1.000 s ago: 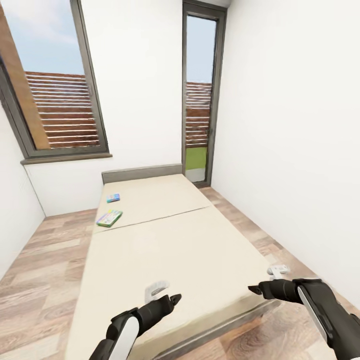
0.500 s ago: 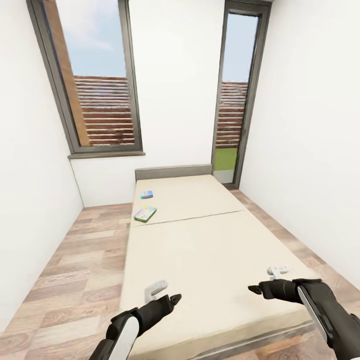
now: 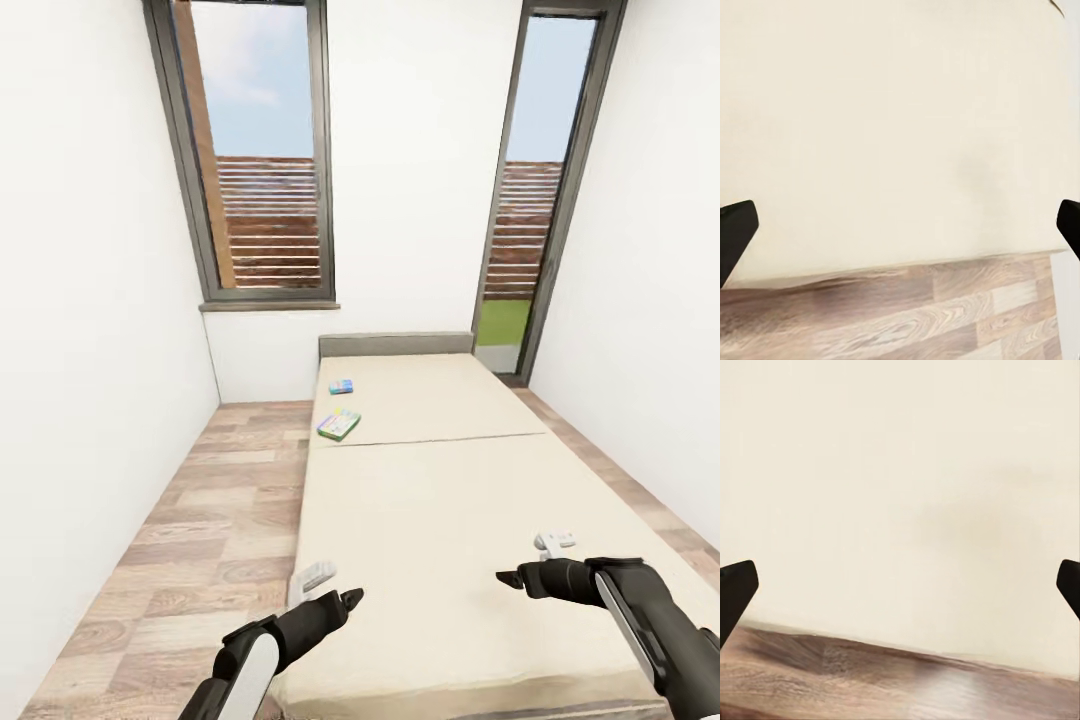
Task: Put all the toys in the child's room - the three board games (two on the bed and one on the table), the two jigsaw puzzles on the table, and the tennis ball on the table - inside the toy box on the table in the child's room.
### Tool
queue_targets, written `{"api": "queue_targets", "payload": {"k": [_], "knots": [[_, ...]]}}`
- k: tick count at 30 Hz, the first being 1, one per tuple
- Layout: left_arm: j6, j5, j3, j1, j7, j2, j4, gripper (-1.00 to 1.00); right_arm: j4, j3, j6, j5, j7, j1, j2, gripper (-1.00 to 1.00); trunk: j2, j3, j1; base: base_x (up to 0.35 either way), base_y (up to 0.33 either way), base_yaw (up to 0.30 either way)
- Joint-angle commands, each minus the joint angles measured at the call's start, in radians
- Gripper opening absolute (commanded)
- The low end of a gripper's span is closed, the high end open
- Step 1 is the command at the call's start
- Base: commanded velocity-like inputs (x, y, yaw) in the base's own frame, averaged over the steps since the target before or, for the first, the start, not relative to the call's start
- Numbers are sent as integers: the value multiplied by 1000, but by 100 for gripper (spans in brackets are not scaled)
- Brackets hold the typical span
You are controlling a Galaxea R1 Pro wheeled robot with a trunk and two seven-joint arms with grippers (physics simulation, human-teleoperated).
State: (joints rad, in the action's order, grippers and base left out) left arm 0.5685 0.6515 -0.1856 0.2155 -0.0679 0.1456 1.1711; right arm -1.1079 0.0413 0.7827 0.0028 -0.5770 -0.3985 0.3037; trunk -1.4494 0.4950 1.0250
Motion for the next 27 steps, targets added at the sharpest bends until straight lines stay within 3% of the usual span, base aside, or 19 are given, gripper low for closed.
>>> {"api": "queue_targets", "payload": {"k": [1, 14, 20, 27], "knots": [[4, 10, -1, 1, -7, 0, 1, 100, -1, 2, 6, 0, -4, 0, 0, 100, -1, 1, 0, 0, 17, 283], [4, 10, -2, 1, -7, 0, 1, 100, -1, 5, 6, 0, -4, 0, 0, 100, -1, 1, 0, 10, 14, 283], [4, 6, -5, 1, -7, 0, 1, 100, -1, 10, 4, -6, -6, 2, 1, 100, -1, 1, 0, 146, 126, 246], [4, 3, -6, 1, -6, 0, 1, 100, -1, 13, -22, -9, -7, 6, 2, 100, -1, 1, 0, 217, 186, 92]]}}
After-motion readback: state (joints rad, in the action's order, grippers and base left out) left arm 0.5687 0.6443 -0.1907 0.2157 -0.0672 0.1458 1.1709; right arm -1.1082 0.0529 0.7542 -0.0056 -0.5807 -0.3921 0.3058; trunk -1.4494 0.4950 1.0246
